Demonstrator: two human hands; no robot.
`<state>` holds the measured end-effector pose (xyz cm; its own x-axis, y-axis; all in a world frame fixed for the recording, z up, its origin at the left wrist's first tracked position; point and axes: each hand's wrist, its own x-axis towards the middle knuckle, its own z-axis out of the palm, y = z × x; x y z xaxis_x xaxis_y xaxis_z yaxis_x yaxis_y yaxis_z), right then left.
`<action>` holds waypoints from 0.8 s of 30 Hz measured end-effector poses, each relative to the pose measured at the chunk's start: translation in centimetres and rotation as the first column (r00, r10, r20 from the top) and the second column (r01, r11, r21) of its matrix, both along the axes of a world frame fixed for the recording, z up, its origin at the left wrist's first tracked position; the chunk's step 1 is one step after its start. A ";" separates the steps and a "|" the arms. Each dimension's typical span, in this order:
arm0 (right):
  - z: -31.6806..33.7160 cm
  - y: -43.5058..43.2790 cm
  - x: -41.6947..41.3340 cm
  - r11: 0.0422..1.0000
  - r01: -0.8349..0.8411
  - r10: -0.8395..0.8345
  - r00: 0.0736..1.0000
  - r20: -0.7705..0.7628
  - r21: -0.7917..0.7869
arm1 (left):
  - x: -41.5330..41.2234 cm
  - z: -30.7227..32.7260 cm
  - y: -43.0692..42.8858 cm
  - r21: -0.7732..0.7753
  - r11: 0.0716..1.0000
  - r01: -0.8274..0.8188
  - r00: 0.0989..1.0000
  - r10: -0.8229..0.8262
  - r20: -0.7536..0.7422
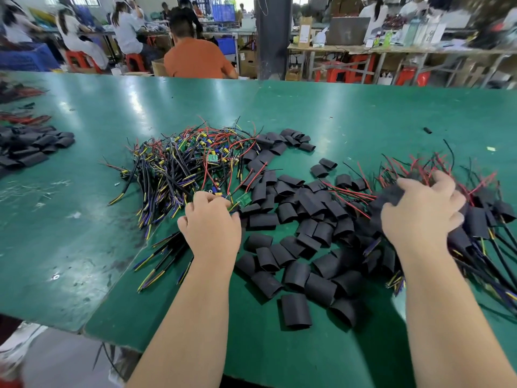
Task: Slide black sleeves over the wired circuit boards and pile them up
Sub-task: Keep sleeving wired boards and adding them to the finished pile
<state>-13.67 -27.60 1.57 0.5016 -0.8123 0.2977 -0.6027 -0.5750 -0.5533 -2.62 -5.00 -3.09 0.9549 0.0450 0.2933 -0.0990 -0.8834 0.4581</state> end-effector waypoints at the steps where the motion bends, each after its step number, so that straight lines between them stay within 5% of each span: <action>1: 0.0 0.4 0.0 1.000 -0.007 0.007 1.000 -0.022 -0.016 | 0.1 0.0 0.0 0.010 1.000 -0.009 1.000 0.009 -0.003; 4: -0.1 1.2 0.0 0.973 -0.196 0.207 0.974 0.089 -0.124 | 0.3 -0.1 0.0 0.077 0.997 -0.033 0.999 0.033 0.007; 7: -0.3 2.1 0.2 0.929 -0.365 0.366 0.931 -0.006 -0.067 | 0.3 -0.3 0.0 0.070 0.997 -0.041 0.998 0.038 0.047; 10: -0.6 2.5 0.2 0.933 -0.356 0.359 0.923 -0.140 0.048 | 0.1 -0.1 -0.1 -0.029 0.999 -0.024 0.990 0.028 0.138; 12: -0.6 2.5 0.2 0.950 -0.311 0.302 0.937 -0.178 -0.024 | -0.2 0.2 -0.2 -0.102 0.995 -0.009 0.973 0.032 0.227; 16: -0.9 2.9 0.7 0.939 -0.305 0.316 0.948 0.046 -0.160 | -0.3 0.8 -0.4 -0.211 0.975 0.068 0.928 0.015 0.372; 19: -1.0 4.4 1.2 0.888 -0.459 0.455 0.874 0.172 -0.017 | -0.5 1.1 -0.6 -0.247 0.953 0.175 0.889 -0.045 0.456; 21: -1.3 5.8 1.9 0.757 -0.584 0.519 0.810 0.273 0.292 | -0.7 1.3 -0.7 -0.224 0.938 0.264 0.861 -0.125 0.493; 23: -1.5 7.5 2.3 0.339 -0.677 0.408 0.731 0.546 0.653 | -0.9 1.4 -0.8 -0.181 0.917 0.356 0.836 -0.226 0.500; 24: -1.6 8.1 2.4 0.102 -0.704 0.287 0.697 0.657 0.703 | -1.0 1.4 -0.8 -0.156 0.905 0.396 0.827 -0.278 0.489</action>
